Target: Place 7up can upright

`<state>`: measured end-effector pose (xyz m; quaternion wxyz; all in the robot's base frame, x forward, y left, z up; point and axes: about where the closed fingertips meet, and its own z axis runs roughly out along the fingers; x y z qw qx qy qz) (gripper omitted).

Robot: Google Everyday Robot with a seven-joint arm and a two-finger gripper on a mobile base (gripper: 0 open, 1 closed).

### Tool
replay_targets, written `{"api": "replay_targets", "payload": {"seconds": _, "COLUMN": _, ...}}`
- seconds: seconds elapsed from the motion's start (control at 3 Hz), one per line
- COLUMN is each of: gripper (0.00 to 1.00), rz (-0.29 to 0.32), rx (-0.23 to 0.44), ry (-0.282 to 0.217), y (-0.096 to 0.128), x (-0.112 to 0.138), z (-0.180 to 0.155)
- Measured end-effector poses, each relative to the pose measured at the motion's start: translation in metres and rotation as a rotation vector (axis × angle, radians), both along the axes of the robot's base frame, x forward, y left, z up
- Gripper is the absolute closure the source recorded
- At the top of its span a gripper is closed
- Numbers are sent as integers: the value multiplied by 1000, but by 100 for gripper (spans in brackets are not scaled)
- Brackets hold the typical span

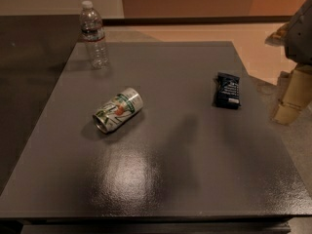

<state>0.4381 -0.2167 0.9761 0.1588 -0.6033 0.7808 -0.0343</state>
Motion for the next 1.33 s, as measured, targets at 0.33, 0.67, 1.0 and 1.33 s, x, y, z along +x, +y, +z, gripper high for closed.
{"api": "replay_targets", "payload": {"seconds": 0.33, "gripper": 0, "rz": 0, "rx": 0, "ry": 0, "y": 0, "x": 0, "z": 0}}
{"api": "replay_targets", "payload": {"seconds": 0.67, "gripper": 0, "rz": 39, "rx": 1, "ry": 4, "y": 9, "x": 0, "z": 0}}
{"api": "replay_targets", "payload": {"seconds": 1.0, "gripper": 0, "rz": 153, "rx": 2, "ry": 2, "y": 48, "x": 6, "z": -3}}
{"api": "replay_targets", "payload": {"seconds": 1.33, "gripper": 0, "rz": 376, "rx": -13, "ry": -32, "y": 127, "x": 30, "z": -19}}
